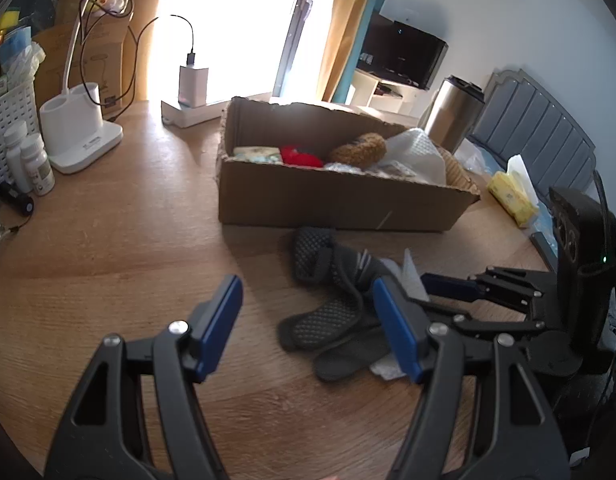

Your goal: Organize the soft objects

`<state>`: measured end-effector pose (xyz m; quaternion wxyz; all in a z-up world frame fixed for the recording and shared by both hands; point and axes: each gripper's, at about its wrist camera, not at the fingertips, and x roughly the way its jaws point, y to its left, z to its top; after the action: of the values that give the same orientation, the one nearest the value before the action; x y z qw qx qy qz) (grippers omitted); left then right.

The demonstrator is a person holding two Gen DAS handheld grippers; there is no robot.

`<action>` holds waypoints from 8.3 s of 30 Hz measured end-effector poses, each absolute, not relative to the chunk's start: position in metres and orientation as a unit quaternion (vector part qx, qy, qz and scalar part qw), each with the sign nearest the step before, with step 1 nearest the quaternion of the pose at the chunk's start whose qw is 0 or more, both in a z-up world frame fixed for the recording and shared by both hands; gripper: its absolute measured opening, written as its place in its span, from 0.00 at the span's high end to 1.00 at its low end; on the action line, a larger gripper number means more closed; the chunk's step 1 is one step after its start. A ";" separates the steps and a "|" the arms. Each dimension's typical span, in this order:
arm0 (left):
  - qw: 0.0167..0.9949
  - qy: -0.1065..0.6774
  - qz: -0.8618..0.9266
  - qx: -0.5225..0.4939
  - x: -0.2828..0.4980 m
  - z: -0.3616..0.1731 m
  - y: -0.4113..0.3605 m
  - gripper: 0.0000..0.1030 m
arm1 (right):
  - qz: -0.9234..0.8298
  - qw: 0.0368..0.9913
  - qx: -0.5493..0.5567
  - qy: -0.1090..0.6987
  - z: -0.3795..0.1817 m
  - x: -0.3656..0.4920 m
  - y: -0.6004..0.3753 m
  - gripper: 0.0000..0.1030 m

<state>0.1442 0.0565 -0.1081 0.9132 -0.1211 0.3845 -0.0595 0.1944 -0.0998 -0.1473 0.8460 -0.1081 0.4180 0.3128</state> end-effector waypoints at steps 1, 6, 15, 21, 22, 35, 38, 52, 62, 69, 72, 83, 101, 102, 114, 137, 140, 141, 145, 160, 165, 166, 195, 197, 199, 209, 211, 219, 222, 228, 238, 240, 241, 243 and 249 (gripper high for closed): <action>0.913 0.384 -0.060 -0.121 0.144 -0.108 0.056 0.32 | 0.313 0.846 -0.110 0.418 -0.148 0.194 -0.098 0.62; 0.913 0.385 -0.059 -0.119 0.142 -0.107 0.056 0.32 | 0.318 0.844 -0.115 0.416 -0.148 0.192 -0.089 0.43; 0.913 0.386 -0.056 -0.121 0.141 -0.108 0.061 0.32 | 0.340 0.836 -0.144 0.405 -0.150 0.185 -0.066 0.43; 0.911 0.391 -0.051 -0.124 0.141 -0.113 0.065 0.32 | 0.356 0.831 -0.168 0.393 -0.152 0.176 -0.054 0.72; 0.910 0.392 -0.051 -0.124 0.141 -0.113 0.064 0.32 | 0.360 0.829 -0.172 0.391 -0.152 0.174 -0.052 0.78; 0.907 0.405 -0.059 -0.096 0.157 -0.116 0.042 0.32 | 0.345 0.850 -0.165 0.363 -0.128 0.171 -0.082 0.85; 0.907 0.411 -0.054 -0.081 0.163 -0.120 0.035 0.32 | 0.330 0.857 -0.152 0.365 -0.127 0.177 -0.098 0.85; 0.893 0.447 -0.050 -0.032 0.180 -0.134 0.016 0.69 | 0.302 0.875 -0.105 0.363 -0.121 0.203 -0.151 0.85; 0.902 0.420 -0.088 -0.043 0.165 -0.101 0.005 0.72 | 0.302 0.884 -0.089 0.346 -0.106 0.205 -0.164 0.85; 0.914 0.390 -0.104 -0.047 0.157 -0.074 0.001 0.72 | 0.298 0.890 -0.090 0.335 -0.095 0.203 -0.170 0.85; 0.918 0.378 -0.109 -0.049 0.155 -0.063 0.001 0.72 | 0.297 0.893 -0.089 0.327 -0.089 0.202 -0.171 0.85; 0.932 0.343 -0.104 -0.054 0.159 -0.034 0.012 0.72 | 0.286 0.904 -0.089 0.305 -0.065 0.209 -0.179 0.85; 0.943 0.318 -0.082 -0.058 0.188 -0.018 0.032 0.72 | 0.280 0.915 -0.080 0.280 -0.044 0.236 -0.179 0.85; 0.943 0.318 -0.082 -0.058 0.190 -0.018 0.033 0.72 | 0.279 0.915 -0.078 0.280 -0.043 0.238 -0.179 0.85; 0.945 0.309 -0.077 -0.073 0.211 -0.019 0.045 0.72 | 0.272 0.919 -0.062 0.277 -0.040 0.262 -0.181 0.85; 0.930 0.346 -0.084 -0.085 0.264 -0.063 0.046 0.72 | 0.303 0.897 -0.070 0.315 -0.074 0.301 -0.136 0.85; 0.928 0.352 -0.087 -0.084 0.268 -0.072 0.046 0.72 | 0.318 0.890 -0.073 0.320 -0.078 0.300 -0.122 0.85; 0.927 0.354 -0.088 -0.084 0.269 -0.074 0.046 0.72 | 0.322 0.887 -0.074 0.322 -0.080 0.299 -0.118 0.85; 0.922 0.365 -0.090 -0.087 0.276 -0.085 0.047 0.72 | 0.334 0.880 -0.075 0.331 -0.088 0.301 -0.106 0.85; 0.912 0.390 -0.089 -0.092 0.283 -0.104 0.046 0.68 | 0.351 0.855 -0.082 0.373 -0.115 0.299 -0.086 0.85; 0.912 0.392 -0.086 -0.085 0.280 -0.104 0.046 0.66 | 0.345 0.857 -0.082 0.374 -0.111 0.299 -0.088 0.76; 0.913 0.390 -0.087 -0.084 0.279 -0.102 0.045 0.66 | 0.344 0.858 -0.081 0.374 -0.110 0.298 -0.089 0.68; 0.943 0.309 -0.083 -0.097 0.207 -0.044 0.045 0.29 | 0.295 0.897 -0.069 0.321 -0.061 0.250 -0.129 0.42; 0.945 0.303 -0.082 -0.095 0.201 -0.040 0.045 0.29 | 0.291 0.900 -0.069 0.317 -0.058 0.246 -0.131 0.41; 0.946 0.298 -0.081 -0.094 0.195 -0.036 0.045 0.29 | 0.287 0.903 -0.068 0.312 -0.055 0.241 -0.134 0.40; 0.955 0.276 -0.077 -0.080 0.163 -0.019 0.039 0.11 | 0.271 0.917 -0.067 0.284 -0.033 0.208 -0.149 0.38; 0.957 0.269 -0.075 -0.080 0.156 -0.015 0.039 0.11 | 0.268 0.920 -0.066 0.279 -0.030 0.203 -0.152 0.37; 0.964 0.248 -0.052 -0.081 0.130 -0.002 0.040 0.09 | 0.258 0.929 -0.066 0.259 -0.016 0.174 -0.164 0.36; 0.965 0.247 -0.043 -0.079 0.123 0.000 0.038 0.08 | 0.253 0.932 -0.066 0.251 -0.011 0.165 -0.168 0.35; 0.970 0.230 -0.037 -0.067 0.103 0.007 0.033 0.08 | 0.245 0.938 -0.063 0.236 -0.004 0.147 -0.176 0.29; 0.978 0.204 0.007 -0.049 0.072 0.016 0.028 0.07 | 0.227 0.949 -0.056 0.211 0.001 0.112 -0.187 0.27; 0.979 0.200 0.005 -0.050 0.065 0.016 0.028 0.05 | 0.223 0.951 -0.053 0.205 0.000 0.104 -0.190 0.26; 0.979 0.199 0.005 -0.048 0.063 0.017 0.027 0.05 | 0.223 0.952 -0.052 0.205 0.000 0.102 -0.191 0.26; 0.980 0.194 0.006 -0.045 0.057 0.018 0.025 0.04 | 0.220 0.953 -0.051 0.202 -0.001 0.096 -0.194 0.26; 0.982 0.184 -0.001 -0.045 0.038 0.020 0.019 0.04 | 0.211 0.957 -0.052 0.194 0.000 0.078 -0.200 0.25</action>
<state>0.0384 0.0189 0.0200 0.9819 -0.0452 0.1838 -0.0007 0.0778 -0.1996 0.0003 0.9566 -0.0522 0.1937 0.2111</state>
